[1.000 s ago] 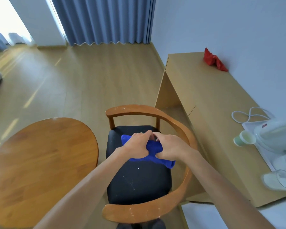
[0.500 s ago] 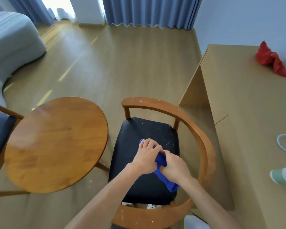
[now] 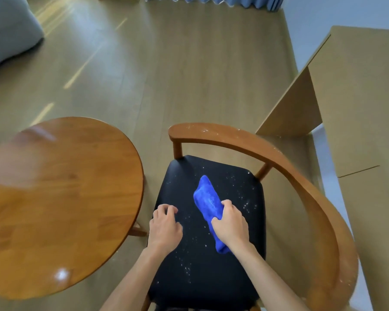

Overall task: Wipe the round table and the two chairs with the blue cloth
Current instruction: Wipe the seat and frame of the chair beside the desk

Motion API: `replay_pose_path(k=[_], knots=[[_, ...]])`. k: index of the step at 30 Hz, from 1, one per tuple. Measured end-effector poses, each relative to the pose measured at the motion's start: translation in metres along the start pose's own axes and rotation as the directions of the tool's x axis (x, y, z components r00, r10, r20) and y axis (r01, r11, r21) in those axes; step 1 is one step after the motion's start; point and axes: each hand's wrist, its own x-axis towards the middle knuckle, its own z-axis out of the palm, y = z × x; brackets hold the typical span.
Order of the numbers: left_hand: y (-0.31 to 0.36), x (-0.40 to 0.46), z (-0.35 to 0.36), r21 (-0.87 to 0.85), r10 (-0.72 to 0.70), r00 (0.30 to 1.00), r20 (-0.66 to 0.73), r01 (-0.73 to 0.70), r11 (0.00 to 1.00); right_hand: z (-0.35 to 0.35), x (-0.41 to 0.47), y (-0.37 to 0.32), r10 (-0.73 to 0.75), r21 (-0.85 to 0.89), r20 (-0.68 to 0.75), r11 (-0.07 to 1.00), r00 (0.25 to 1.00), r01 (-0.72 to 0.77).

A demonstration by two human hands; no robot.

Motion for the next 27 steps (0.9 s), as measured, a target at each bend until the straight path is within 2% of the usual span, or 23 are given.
replay_pose_path(k=[2, 5, 7, 11, 15, 20, 24, 27], knots=[[-0.007, 0.025, 0.006, -0.011, 0.0, 1.0, -0.008, 0.0, 1.0, 0.016, 0.029, -0.015, 0.007, 0.087, -0.014, 0.996, 1.0, -0.005], [-0.017, 0.06, 0.012, -0.018, 0.026, 0.999, -0.02, -0.026, 0.999, 0.034, 0.074, -0.027, 0.044, 0.309, -0.011, 0.95, 0.999, -0.039], [-0.024, 0.083, 0.016, 0.0, 0.052, 0.998, -0.019, -0.052, 0.999, 0.044, 0.105, -0.026, 0.074, 0.361, -0.015, 0.93, 0.997, -0.063], [-0.038, 0.117, 0.028, 0.03, 0.065, 0.998, -0.002, -0.065, 0.997, 0.062, 0.155, -0.011, 0.076, 0.077, -0.077, 0.995, 0.994, -0.07], [-0.045, 0.14, 0.043, 0.033, 0.058, 0.998, -0.009, -0.057, 0.998, 0.09, 0.181, -0.013, -0.15, -0.152, -0.191, 0.981, 0.97, 0.122], [-0.046, 0.159, 0.058, 0.037, 0.087, 0.994, -0.072, -0.085, 0.996, 0.139, 0.206, -0.027, -0.152, -0.319, -0.173, 0.943, 0.973, 0.091], [-0.042, 0.175, 0.064, 0.04, 0.123, 0.986, -0.115, -0.119, 0.992, 0.155, 0.212, -0.019, -0.229, -0.384, -0.307, 0.918, 0.924, 0.1], [-0.036, 0.186, 0.069, 0.08, 0.12, 0.988, -0.093, -0.113, 0.99, 0.152, 0.216, -0.008, -0.305, -0.423, -0.352, 0.895, 0.885, 0.141]])
